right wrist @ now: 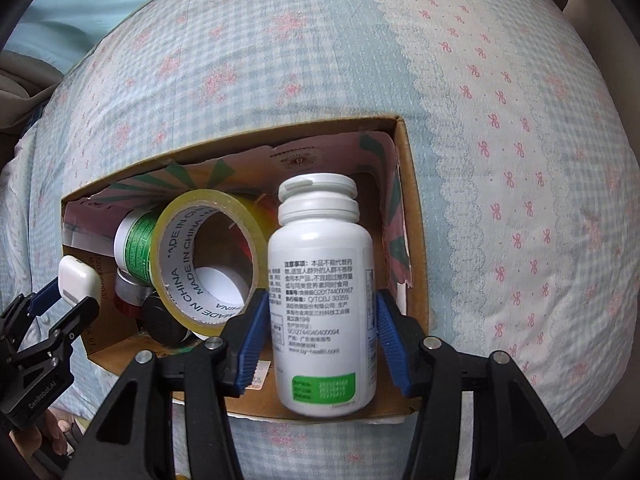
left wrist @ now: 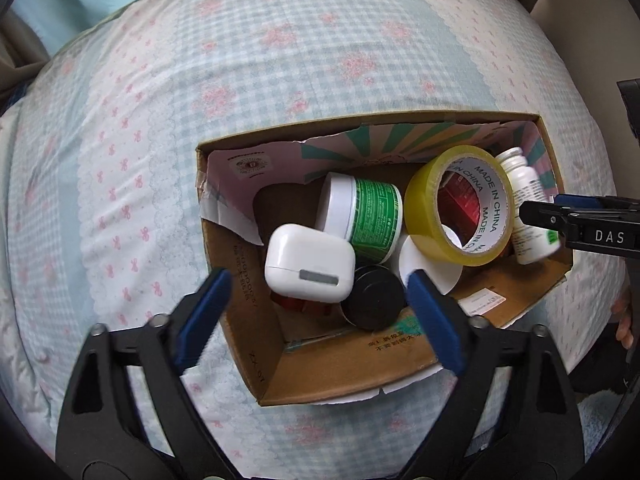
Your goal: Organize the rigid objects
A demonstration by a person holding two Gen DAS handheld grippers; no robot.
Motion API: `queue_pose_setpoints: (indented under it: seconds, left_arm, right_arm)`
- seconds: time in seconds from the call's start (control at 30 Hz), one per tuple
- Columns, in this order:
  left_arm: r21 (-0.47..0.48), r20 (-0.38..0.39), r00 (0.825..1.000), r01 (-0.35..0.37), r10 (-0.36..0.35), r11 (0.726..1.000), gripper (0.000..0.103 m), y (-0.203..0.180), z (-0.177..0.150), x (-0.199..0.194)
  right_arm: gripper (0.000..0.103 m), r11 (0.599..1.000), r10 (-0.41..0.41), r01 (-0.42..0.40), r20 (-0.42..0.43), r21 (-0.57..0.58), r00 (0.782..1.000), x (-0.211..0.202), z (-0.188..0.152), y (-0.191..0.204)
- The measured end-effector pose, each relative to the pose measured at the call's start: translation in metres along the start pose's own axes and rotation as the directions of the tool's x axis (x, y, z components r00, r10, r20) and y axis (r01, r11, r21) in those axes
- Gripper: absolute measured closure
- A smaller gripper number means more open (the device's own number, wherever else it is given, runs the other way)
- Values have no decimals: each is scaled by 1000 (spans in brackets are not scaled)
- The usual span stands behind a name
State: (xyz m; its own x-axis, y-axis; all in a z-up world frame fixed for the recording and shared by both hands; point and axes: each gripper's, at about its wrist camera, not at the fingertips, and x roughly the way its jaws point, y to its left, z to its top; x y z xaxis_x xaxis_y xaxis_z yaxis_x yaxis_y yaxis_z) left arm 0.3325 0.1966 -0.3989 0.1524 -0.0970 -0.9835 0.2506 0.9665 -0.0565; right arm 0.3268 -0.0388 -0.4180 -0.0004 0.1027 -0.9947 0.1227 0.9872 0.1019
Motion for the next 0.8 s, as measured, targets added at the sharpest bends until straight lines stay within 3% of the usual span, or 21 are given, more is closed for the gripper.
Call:
queue_pose_setpoints:
  seconds: [0.03,0.07,0.43,0.8]
  left_arm:
    - [14,15,1000,-7,7,1000,0,-3,1,-4]
    - [26,23,1000,-4,4,1000,0,-6,1,-7]
    - [32,35,999,-4,3,999,0,-15,-10,-26]
    - [9,117,993,-21,20,1000,0,-24,-31,-70]
  right_arm:
    - [15,1000,5,-5,12,0,1000,-2,0,0]
    - [0,999,34,-34,23,0,999,-4,0,0]
    - [0,997,75,-75,38,0,996,-18,-11,0]
    - [0,996,92,-91,141,-13,986,-62,-35,-1]
